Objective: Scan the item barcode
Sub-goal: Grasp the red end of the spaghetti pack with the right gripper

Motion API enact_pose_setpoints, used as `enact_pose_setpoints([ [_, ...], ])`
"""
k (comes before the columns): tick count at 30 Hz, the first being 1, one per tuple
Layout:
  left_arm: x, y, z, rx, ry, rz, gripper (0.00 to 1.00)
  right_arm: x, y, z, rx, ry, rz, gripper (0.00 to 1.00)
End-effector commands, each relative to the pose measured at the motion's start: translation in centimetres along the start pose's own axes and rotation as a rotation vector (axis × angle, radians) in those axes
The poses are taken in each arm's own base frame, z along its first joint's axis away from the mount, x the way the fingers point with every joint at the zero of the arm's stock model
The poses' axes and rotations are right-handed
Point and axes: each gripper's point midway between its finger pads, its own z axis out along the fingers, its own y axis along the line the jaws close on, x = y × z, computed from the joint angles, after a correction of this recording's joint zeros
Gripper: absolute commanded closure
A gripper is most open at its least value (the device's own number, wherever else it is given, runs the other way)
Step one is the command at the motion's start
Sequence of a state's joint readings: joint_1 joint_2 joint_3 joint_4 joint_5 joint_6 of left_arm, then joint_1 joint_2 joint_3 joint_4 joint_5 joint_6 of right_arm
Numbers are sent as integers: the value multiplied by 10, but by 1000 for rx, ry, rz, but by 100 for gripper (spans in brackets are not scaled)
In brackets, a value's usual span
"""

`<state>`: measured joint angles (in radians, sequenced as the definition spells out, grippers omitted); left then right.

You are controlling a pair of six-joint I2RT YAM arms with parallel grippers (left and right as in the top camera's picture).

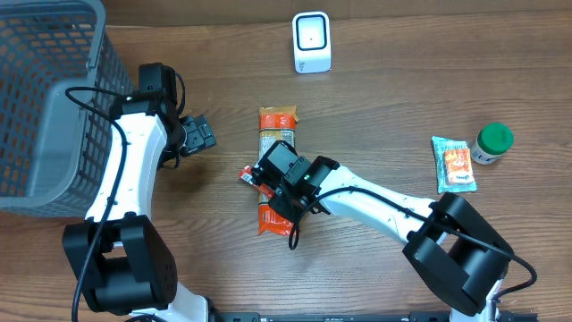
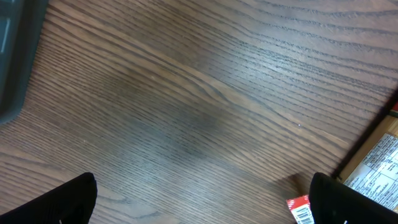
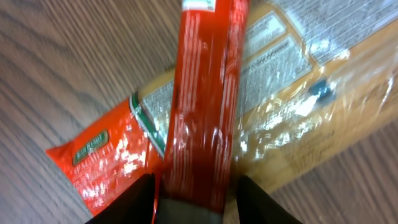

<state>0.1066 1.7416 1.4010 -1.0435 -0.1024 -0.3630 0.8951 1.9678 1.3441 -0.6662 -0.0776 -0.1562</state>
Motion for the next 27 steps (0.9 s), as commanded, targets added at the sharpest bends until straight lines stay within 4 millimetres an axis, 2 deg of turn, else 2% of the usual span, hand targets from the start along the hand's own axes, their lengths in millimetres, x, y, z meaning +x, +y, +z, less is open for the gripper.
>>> enact_pose_setpoints([
  [1,-3,0,-3,-4,-14,13,0,-2,-2,-15,1,-14,10,56],
  [18,-3,0,-3,-4,-14,13,0,0,-2,-15,1,-9,16,57],
  [19,-3,0,-3,-4,-14,13,0,0,-3,-15,1,-9,22,60],
  [23,-3,0,-3,-4,-14,13,0,1,-4,-15,2,-5,36,93],
  [24,-3,0,-3,-4,-13,13,0,1,-5,-15,2,-6,36,96],
  [27,-3,0,-3,-4,-14,13,0,-2,-4,-20,4,-19,35,97],
])
